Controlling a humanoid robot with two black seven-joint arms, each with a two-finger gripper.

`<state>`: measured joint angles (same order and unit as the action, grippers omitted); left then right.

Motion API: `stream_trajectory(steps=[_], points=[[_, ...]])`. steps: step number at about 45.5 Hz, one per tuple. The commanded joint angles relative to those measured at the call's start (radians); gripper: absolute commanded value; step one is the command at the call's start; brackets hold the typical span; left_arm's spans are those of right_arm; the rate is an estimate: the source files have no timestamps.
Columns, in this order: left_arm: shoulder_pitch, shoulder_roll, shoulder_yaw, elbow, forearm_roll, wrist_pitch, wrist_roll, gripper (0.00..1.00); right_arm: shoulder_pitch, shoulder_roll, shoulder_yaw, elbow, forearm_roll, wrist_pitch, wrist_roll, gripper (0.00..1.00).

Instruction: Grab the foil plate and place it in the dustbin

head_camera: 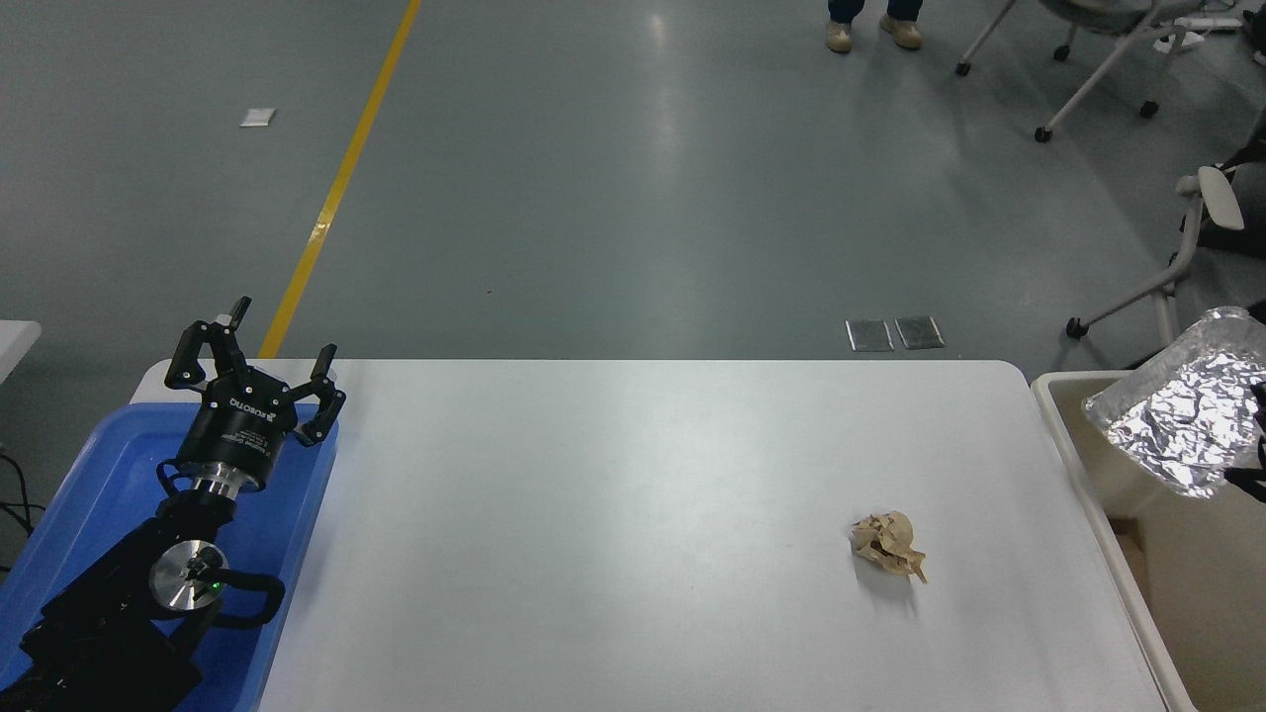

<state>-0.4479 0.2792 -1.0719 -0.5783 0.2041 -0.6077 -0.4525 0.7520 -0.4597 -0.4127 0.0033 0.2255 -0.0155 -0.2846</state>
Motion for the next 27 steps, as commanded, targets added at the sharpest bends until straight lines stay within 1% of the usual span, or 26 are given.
stream_trajectory(steps=[1,22,23,24,26,27], points=[[0.0,0.0,0.0,0.0,0.0,0.0,0.0,0.98,-0.079,-0.017,0.029,0.001,0.015,-0.009,0.001,0.0],[0.0,0.0,0.0,0.0,0.0,0.0,0.0,0.98,-0.092,-0.016,0.037,0.004,0.015,-0.011,0.001,0.0],[0.0,0.0,0.0,0.0,0.0,-0.001,0.0,0.98,-0.092,-0.016,0.037,0.006,0.015,-0.011,0.001,0.13],[0.0,0.0,0.001,0.0,0.0,0.0,0.0,0.98,-0.092,-0.016,0.037,0.006,0.015,-0.012,0.001,0.22],[0.0,0.0,0.001,0.0,0.0,0.0,-0.002,0.98,-0.092,-0.016,0.037,0.01,0.015,-0.015,0.001,0.29],[0.0,0.0,0.001,0.0,0.0,0.0,0.0,0.98,-0.094,-0.016,0.035,0.014,0.015,-0.017,0.001,0.34]])
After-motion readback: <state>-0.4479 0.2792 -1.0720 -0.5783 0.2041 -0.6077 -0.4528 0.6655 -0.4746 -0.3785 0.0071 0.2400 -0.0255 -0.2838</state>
